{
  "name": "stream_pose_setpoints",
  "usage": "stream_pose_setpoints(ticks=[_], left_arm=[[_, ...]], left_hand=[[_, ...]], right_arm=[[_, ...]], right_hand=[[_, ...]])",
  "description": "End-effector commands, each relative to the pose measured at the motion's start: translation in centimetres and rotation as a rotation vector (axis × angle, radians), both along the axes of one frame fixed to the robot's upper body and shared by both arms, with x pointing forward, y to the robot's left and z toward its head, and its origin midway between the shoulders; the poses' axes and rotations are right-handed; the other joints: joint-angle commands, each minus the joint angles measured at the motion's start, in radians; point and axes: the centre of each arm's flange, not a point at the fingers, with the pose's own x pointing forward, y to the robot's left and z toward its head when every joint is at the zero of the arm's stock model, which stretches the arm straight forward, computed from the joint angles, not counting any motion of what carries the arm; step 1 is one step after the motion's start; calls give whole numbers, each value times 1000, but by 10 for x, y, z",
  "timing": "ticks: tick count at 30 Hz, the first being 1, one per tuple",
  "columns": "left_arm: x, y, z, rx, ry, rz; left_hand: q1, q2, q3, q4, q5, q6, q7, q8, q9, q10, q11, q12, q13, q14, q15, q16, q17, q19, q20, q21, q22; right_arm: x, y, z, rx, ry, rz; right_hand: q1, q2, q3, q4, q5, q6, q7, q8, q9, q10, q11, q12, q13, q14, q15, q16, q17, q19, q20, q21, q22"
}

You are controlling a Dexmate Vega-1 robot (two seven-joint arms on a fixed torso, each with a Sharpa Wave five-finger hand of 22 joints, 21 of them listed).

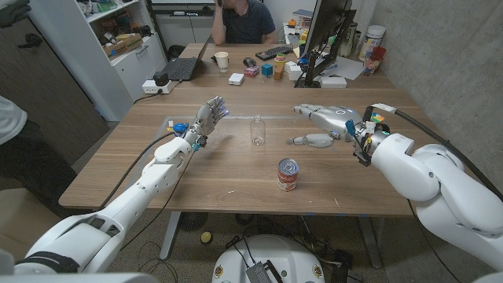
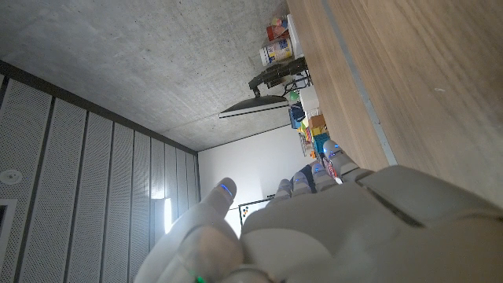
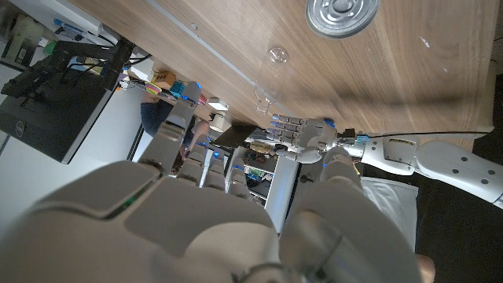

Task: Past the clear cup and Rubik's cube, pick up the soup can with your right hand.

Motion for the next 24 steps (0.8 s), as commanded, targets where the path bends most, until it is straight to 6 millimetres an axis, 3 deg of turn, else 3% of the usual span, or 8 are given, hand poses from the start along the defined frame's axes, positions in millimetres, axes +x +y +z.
stream_pose_setpoints(ticks=[1,15,24], left_arm=[[-2,2,-1,8,5,0],[-2,-6,6,33,3,-15],[-6,-6,8,40,-6,-16]], left_hand=[[-1,93,-3,1,5,-60,-1,3,4,-57,2,3,2,-53,-1,7,2,8,-1,-3,2],[-2,93,-4,1,6,-61,-1,2,4,-58,2,2,2,-54,-1,7,2,9,-1,-7,2],[-2,94,-4,2,6,-61,-1,2,4,-58,2,2,2,-53,-1,7,2,10,-1,-9,2]], right_arm=[[10,7,-11,-26,81,-23],[19,12,-24,-50,160,-60],[21,20,-33,-75,198,-71]], right_hand=[[-1,-14,-7,1,6,-19,-4,-4,3,-12,1,1,5,2,4,3,4,4,12,-2,0],[8,5,-5,6,15,-38,-14,-4,4,-41,3,-2,6,4,11,3,6,-1,15,-15,0],[13,11,-8,8,22,-22,-17,7,5,-12,0,13,6,33,5,12,6,24,9,-15,0]])
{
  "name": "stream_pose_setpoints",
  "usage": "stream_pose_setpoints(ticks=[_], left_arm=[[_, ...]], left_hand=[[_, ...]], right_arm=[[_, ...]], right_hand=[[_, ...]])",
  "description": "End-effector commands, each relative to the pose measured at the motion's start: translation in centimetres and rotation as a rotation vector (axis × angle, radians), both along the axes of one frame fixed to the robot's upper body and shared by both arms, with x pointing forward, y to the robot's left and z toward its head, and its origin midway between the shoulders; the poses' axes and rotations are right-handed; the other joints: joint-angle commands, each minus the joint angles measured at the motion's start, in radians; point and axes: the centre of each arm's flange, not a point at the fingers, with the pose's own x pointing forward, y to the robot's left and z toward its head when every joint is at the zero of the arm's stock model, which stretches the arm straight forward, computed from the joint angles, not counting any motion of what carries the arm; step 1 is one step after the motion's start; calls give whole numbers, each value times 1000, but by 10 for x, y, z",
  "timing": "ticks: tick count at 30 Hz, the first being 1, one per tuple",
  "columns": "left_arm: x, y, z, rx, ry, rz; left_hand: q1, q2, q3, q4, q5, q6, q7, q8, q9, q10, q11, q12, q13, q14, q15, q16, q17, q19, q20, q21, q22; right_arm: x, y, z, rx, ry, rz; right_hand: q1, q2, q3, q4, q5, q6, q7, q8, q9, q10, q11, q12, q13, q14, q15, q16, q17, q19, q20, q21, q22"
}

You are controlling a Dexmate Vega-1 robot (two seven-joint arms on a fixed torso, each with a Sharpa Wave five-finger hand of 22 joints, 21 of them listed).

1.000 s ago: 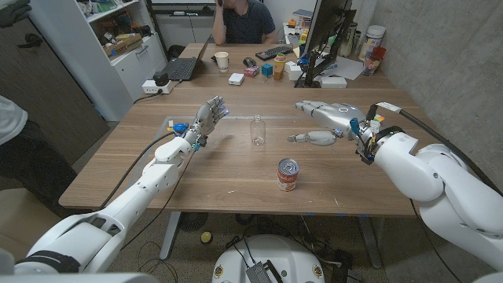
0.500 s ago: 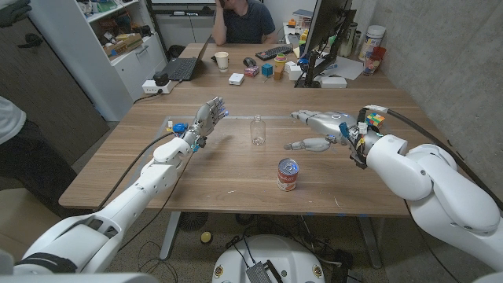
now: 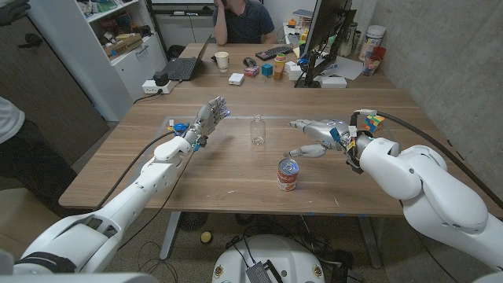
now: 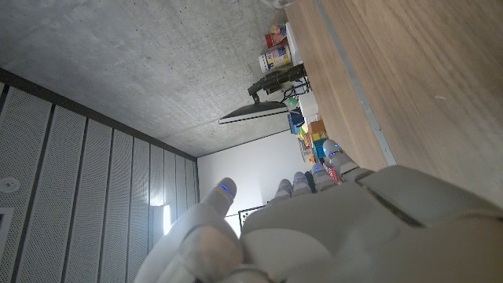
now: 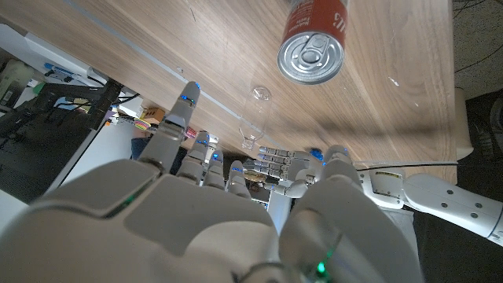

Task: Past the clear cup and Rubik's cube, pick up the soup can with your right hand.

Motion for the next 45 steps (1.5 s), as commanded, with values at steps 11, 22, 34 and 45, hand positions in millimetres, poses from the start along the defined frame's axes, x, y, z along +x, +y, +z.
stream_pose_setpoints(ticks=[11,22,34,45], left_arm=[[-7,-2,2,22,-7,-7],[-12,-1,0,33,-6,-5],[-12,-1,-2,36,0,-9],[-8,1,-2,37,3,-10]], left_hand=[[-2,94,-5,2,6,-61,0,3,4,-58,2,2,2,-53,-1,6,2,0,0,-4,2],[-2,94,-5,2,6,-61,0,3,4,-58,2,2,2,-53,0,6,2,1,1,-6,3],[-3,94,-6,2,6,-61,0,3,4,-59,2,2,2,-54,0,6,2,2,0,-9,3],[-3,94,-6,2,6,-60,0,3,4,-59,3,2,2,-54,-1,6,2,3,0,-12,3]], right_arm=[[7,16,-24,-65,70,-67],[13,25,-33,-95,79,-87],[22,39,-44,-145,135,-84],[32,48,-48,-185,153,-95]], right_hand=[[33,24,8,0,13,21,-31,13,4,35,4,12,6,35,8,9,1,47,-6,0,0],[53,24,8,-8,15,27,-38,15,4,49,4,16,6,40,12,7,-1,57,-6,-4,0],[69,10,1,-17,16,26,-51,14,4,52,7,15,7,50,14,6,-2,90,1,0,-1],[99,20,5,-22,20,48,-76,22,4,59,3,15,7,49,16,2,-2,125,-7,2,-1]])
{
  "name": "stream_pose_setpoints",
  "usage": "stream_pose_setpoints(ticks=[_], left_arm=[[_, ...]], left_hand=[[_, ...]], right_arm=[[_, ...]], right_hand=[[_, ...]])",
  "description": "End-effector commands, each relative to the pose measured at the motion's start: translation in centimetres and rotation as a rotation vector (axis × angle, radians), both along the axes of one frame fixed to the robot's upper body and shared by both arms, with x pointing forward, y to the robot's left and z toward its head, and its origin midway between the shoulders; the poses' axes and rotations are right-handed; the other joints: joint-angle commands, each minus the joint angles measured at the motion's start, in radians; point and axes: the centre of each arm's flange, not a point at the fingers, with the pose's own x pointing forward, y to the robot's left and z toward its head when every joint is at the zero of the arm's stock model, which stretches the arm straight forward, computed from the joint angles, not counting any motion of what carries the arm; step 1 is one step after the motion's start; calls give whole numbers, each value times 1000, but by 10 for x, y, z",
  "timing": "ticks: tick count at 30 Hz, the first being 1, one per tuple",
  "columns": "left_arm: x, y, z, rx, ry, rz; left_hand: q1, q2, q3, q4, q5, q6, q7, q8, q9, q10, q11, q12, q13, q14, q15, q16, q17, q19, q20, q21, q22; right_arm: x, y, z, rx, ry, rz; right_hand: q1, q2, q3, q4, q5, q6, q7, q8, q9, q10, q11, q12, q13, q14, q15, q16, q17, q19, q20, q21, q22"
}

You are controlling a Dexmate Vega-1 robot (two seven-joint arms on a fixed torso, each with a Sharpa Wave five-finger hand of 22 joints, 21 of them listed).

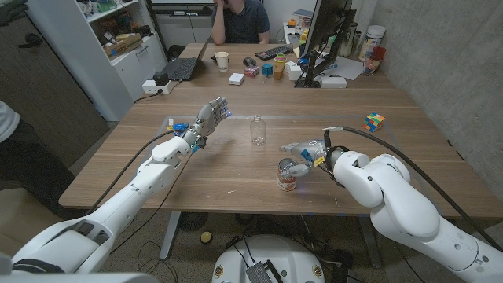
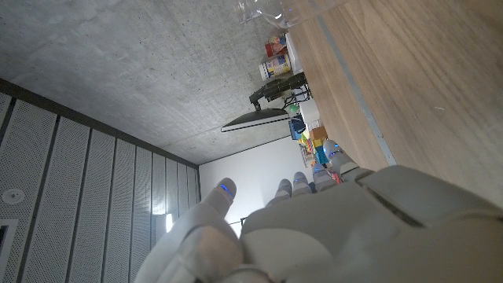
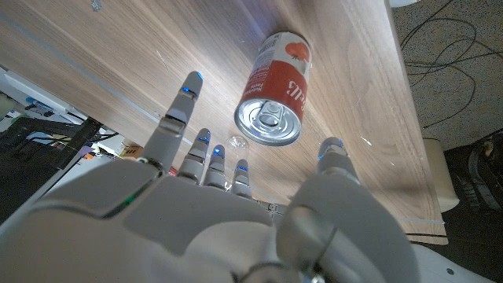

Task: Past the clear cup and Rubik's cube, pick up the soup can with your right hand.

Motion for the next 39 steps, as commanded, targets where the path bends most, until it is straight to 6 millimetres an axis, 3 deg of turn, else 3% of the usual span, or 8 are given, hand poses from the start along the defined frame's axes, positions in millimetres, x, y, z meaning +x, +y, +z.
stream_pose_setpoints(ticks=[1,18,28,30,32,33,37,39], left_arm=[[4,1,-1,2,6,-2],[5,4,-4,4,20,11],[2,3,-6,6,22,11],[1,2,-7,6,20,11],[0,3,-7,6,19,11],[-1,3,-7,5,18,12],[-2,4,-7,2,18,16],[-3,4,-8,3,18,17]], left_hand=[[-3,94,-2,-2,6,-60,1,3,4,-59,3,2,2,-54,-1,6,2,3,0,-2,3],[-3,94,-3,-2,6,-61,0,3,4,-58,2,2,2,-54,0,6,2,5,1,-5,3],[-3,95,-3,-1,6,-61,0,3,4,-58,3,3,2,-54,0,6,2,6,2,-8,3],[-3,95,-3,-1,6,-60,-1,3,4,-58,3,3,2,-54,0,6,2,6,1,-8,3],[-3,95,-4,-1,6,-60,0,3,4,-58,3,3,2,-53,0,6,2,6,2,-9,3],[-3,95,-4,-1,6,-60,0,3,4,-58,3,3,2,-54,1,6,2,7,1,-9,3],[-4,95,-4,-1,7,-60,0,3,4,-57,2,3,2,-54,0,6,2,7,1,-10,3],[-4,95,-4,-1,7,-60,0,3,4,-57,2,3,2,-53,0,6,2,7,2,-10,3]], right_arm=[[9,11,-7,-51,27,-9],[24,22,-21,-99,89,16],[27,24,-28,-128,121,1],[27,26,-30,-145,136,-7],[28,27,-31,-154,144,-11],[28,28,-31,-158,148,-15],[30,29,-31,-156,162,-24],[32,29,-31,-150,186,-27]], right_hand=[[24,7,5,-9,6,13,-12,8,4,14,-2,8,2,7,-2,0,-1,27,-5,3,-1],[67,15,10,-17,8,26,-32,9,4,18,-11,6,2,22,-9,2,-1,66,-6,3,-1],[132,23,17,-28,10,62,-78,17,4,23,-26,4,2,46,-22,5,-1,122,-10,5,-1],[176,31,25,-34,12,72,-102,16,4,20,-33,1,2,49,-33,2,-1,144,-23,4,-1],[237,37,34,-40,14,86,-104,16,5,14,-51,-1,2,58,-49,2,-1,174,-44,3,0],[291,41,40,-42,15,100,-104,17,6,12,-63,0,3,67,-64,3,0,209,-71,7,1],[444,84,58,-40,13,168,-105,28,11,33,-116,8,5,135,-125,24,9,268,-154,7,4],[534,115,63,-35,9,251,-104,49,16,30,-126,7,7,193,-167,46,21,304,-198,11,7]])
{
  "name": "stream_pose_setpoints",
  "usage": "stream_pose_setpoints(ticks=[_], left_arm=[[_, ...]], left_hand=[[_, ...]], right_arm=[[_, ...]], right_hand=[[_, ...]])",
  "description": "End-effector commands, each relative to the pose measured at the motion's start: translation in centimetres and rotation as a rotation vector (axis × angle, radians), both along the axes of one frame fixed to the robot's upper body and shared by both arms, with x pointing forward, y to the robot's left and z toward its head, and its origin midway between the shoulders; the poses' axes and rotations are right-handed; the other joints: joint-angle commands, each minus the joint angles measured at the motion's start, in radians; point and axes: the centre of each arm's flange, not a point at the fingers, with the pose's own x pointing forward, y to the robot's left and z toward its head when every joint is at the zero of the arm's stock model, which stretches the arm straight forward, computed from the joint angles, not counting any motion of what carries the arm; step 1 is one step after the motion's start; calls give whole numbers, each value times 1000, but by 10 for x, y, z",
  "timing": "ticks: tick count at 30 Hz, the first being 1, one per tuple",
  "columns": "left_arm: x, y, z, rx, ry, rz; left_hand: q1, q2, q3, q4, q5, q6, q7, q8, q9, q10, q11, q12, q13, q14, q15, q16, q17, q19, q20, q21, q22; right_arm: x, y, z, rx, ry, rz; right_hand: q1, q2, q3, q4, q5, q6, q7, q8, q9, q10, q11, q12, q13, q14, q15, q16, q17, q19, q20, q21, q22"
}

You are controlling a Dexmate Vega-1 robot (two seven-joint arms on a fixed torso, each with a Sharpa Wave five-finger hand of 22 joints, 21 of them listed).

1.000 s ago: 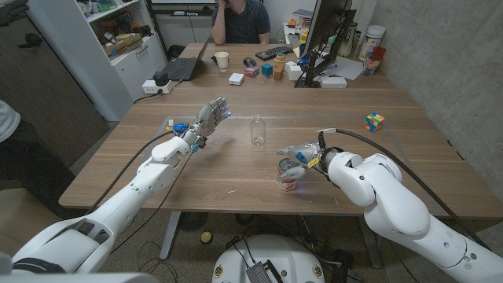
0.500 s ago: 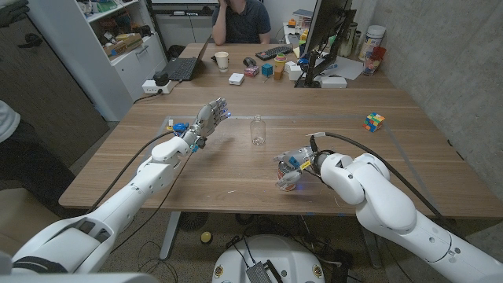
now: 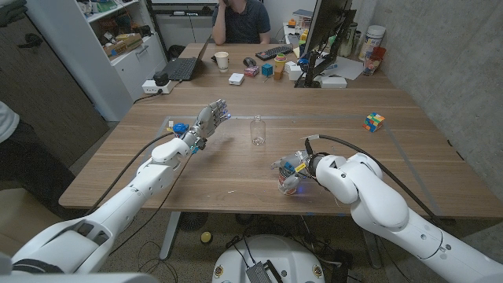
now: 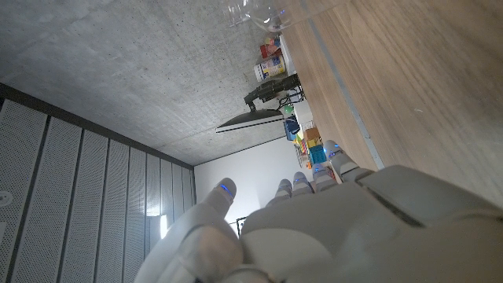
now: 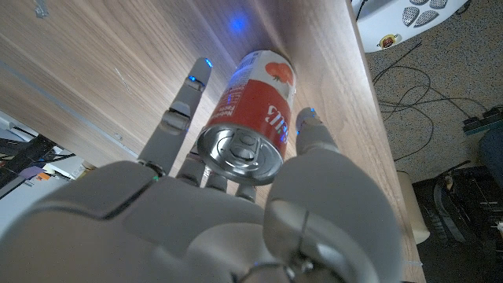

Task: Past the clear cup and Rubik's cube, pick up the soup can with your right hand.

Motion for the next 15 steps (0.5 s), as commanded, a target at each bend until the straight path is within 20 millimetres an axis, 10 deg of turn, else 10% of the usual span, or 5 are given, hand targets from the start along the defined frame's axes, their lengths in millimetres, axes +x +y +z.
stream_pose_setpoints(ticks=[1,4,7,15], left_arm=[[-4,2,-2,-4,0,8],[-4,2,-2,-5,0,8],[-4,2,-3,-5,2,9],[-3,1,-3,-5,4,7]], left_hand=[[-4,95,-4,-1,7,-60,1,3,4,-57,2,3,2,-54,0,6,2,7,1,-3,3],[-4,95,-5,-1,7,-59,1,4,4,-58,2,3,2,-53,1,6,2,8,1,-4,3],[-4,95,-5,0,7,-59,2,3,4,-58,2,3,2,-54,1,6,2,8,1,-4,3],[-5,95,-6,0,7,-59,2,3,4,-58,2,3,2,-53,0,6,2,9,1,-6,4]], right_arm=[[6,4,-6,-27,77,-34],[9,3,-7,-26,97,-47],[11,1,-7,-16,112,-44],[14,-1,-5,25,117,-21]], right_hand=[[169,57,8,10,-8,151,-3,38,12,46,-33,24,10,96,-91,39,25,70,-88,13,7],[265,108,9,11,-18,261,17,65,20,141,-13,53,18,223,-157,97,51,129,-145,30,11],[345,150,5,16,-34,378,93,101,30,220,28,90,38,337,-180,165,119,163,-181,44,17],[517,159,-24,23,-75,576,220,129,49,408,101,262,126,536,-189,276,305,190,-197,86,34]])
